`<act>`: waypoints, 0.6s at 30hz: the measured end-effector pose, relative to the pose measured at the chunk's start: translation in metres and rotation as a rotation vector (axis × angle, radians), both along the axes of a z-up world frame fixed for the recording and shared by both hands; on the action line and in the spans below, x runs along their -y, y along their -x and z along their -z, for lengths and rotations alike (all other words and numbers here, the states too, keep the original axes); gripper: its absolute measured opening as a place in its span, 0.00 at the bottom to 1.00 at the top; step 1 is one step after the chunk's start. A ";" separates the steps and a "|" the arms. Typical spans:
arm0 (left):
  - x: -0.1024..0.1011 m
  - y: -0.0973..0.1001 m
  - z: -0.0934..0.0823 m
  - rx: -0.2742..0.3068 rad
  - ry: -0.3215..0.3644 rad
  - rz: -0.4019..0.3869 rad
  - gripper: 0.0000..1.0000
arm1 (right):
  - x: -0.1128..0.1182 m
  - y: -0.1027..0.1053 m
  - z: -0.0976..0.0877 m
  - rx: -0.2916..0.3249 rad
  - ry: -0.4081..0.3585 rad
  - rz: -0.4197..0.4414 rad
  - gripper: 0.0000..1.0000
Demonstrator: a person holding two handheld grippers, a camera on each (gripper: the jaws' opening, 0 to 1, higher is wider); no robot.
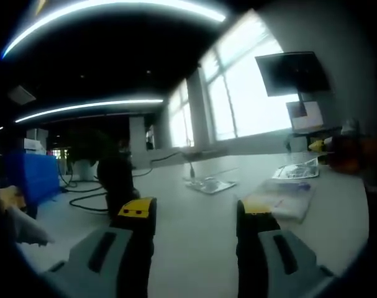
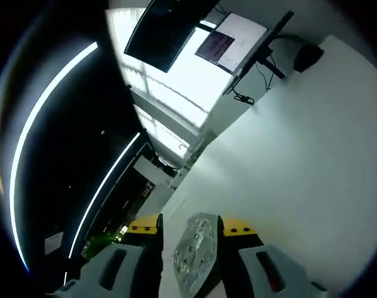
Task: Clip sheet goods on table flip sheet goods clip sheet goods scan sheet goods put sheet goods back to table
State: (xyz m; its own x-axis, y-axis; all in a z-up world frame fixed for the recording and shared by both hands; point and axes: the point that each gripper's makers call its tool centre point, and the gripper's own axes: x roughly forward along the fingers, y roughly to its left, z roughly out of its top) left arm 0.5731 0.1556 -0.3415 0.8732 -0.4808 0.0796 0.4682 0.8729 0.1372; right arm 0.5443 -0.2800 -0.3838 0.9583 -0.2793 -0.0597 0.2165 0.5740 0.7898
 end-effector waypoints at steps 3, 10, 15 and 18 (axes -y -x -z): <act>-0.002 0.001 -0.001 0.002 0.000 -0.003 0.44 | -0.002 0.000 0.000 -0.004 0.006 -0.005 0.38; 0.000 0.002 0.000 0.000 -0.015 -0.004 0.44 | 0.001 0.009 -0.014 0.002 0.115 0.007 0.56; -0.002 0.001 0.000 0.003 -0.013 -0.008 0.44 | -0.003 0.014 -0.036 0.036 0.292 0.017 0.58; -0.001 0.001 -0.001 0.005 -0.009 -0.008 0.44 | -0.009 0.012 -0.045 0.050 0.326 -0.006 0.61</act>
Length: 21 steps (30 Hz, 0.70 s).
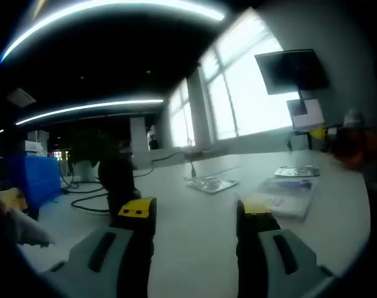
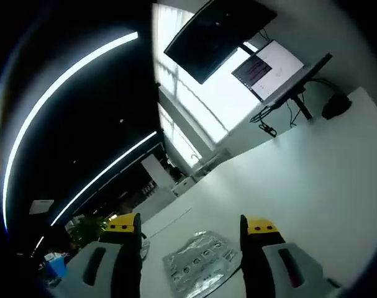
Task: Clip sheet goods on table flip sheet goods clip sheet goods scan sheet goods put sheet goods back to table
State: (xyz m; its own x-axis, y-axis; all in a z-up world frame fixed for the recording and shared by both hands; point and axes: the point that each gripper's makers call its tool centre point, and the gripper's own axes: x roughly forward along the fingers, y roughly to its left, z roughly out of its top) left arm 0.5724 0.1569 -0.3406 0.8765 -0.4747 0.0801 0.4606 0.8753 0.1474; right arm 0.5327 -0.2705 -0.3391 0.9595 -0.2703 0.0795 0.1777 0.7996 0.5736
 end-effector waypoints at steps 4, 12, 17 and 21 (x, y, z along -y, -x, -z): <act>0.000 0.000 0.000 -0.001 -0.002 0.002 0.44 | -0.003 -0.004 -0.003 -0.001 0.040 -0.026 0.60; 0.001 0.001 -0.003 0.007 0.011 0.004 0.44 | -0.013 -0.012 -0.015 0.006 0.211 -0.100 0.58; 0.001 0.000 -0.002 0.007 0.003 0.005 0.44 | -0.017 -0.013 -0.027 0.019 0.360 -0.150 0.60; -0.002 -0.002 -0.003 0.010 0.013 -0.004 0.44 | -0.022 -0.017 -0.036 0.024 0.387 -0.215 0.61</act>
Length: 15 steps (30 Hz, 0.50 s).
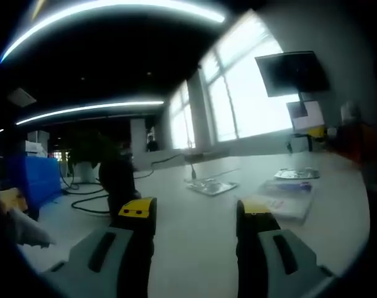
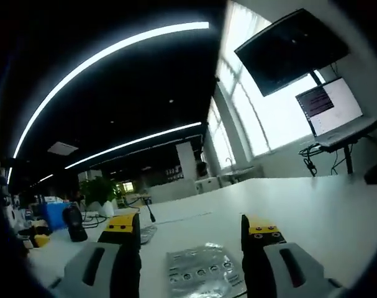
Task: Clip sheet goods on table flip sheet goods clip sheet goods scan sheet goods put sheet goods back to table
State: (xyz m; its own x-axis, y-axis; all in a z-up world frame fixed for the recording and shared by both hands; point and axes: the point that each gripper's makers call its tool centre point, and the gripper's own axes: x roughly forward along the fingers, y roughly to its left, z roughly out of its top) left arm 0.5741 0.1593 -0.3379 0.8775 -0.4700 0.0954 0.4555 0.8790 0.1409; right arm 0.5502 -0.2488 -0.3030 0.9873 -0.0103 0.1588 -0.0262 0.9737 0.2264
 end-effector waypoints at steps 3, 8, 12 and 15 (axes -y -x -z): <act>-0.002 -0.002 0.001 -0.007 0.010 -0.003 0.44 | -0.005 -0.007 -0.003 -0.011 0.083 -0.066 0.62; 0.000 -0.001 0.001 -0.001 -0.002 0.008 0.44 | -0.008 -0.015 -0.009 -0.026 0.153 -0.125 0.64; -0.002 -0.002 0.001 -0.001 0.007 0.004 0.44 | -0.006 -0.019 -0.014 -0.029 0.177 -0.147 0.64; -0.004 -0.003 0.001 -0.003 0.009 0.001 0.44 | -0.008 -0.022 -0.013 -0.040 0.197 -0.170 0.64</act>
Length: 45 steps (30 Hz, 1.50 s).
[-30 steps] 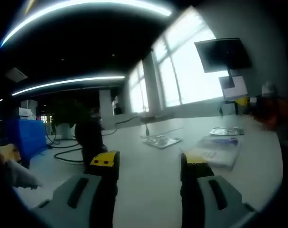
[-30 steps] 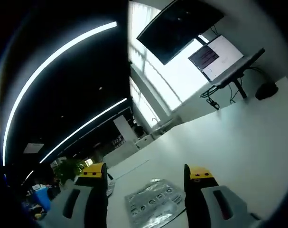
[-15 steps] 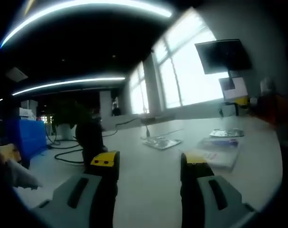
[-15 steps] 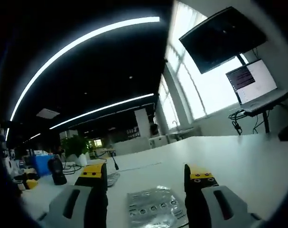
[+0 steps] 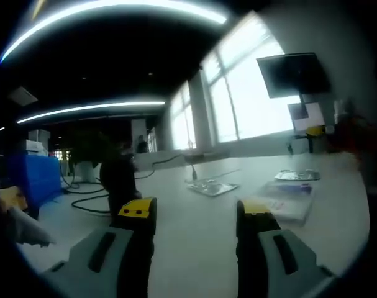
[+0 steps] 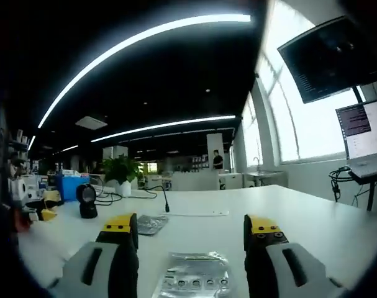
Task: Clip sheet goods on table flip sheet goods clip sheet goods scan sheet goods put sheet goods back to table
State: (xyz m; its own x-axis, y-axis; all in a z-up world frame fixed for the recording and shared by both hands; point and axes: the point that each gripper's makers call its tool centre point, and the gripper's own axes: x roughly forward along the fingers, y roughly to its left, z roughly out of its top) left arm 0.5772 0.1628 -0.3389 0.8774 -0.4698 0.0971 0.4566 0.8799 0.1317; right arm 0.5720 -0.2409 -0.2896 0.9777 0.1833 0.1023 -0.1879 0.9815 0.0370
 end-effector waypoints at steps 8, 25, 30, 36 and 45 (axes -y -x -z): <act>0.002 0.002 0.000 -0.004 -0.004 -0.003 0.44 | -0.010 -0.006 0.007 -0.053 0.068 -0.107 0.66; 0.002 0.002 0.001 -0.006 0.001 -0.001 0.44 | -0.036 -0.014 0.021 -0.165 0.282 -0.482 0.69; 0.001 0.002 0.001 -0.003 -0.003 -0.002 0.44 | -0.038 -0.013 0.038 -0.215 0.365 -0.542 0.70; 0.001 0.001 0.002 -0.003 -0.011 -0.001 0.44 | -0.036 -0.022 0.054 -0.281 0.399 -0.613 0.69; 0.001 0.000 0.003 -0.006 -0.013 -0.002 0.44 | -0.032 -0.031 0.102 -0.427 0.467 -0.729 0.69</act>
State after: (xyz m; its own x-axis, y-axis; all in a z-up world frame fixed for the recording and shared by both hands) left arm 0.5777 0.1623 -0.3418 0.8790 -0.4691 0.0853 0.4555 0.8791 0.1405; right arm 0.6033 -0.2091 -0.3912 0.5454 0.6922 -0.4727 -0.8183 0.5618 -0.1214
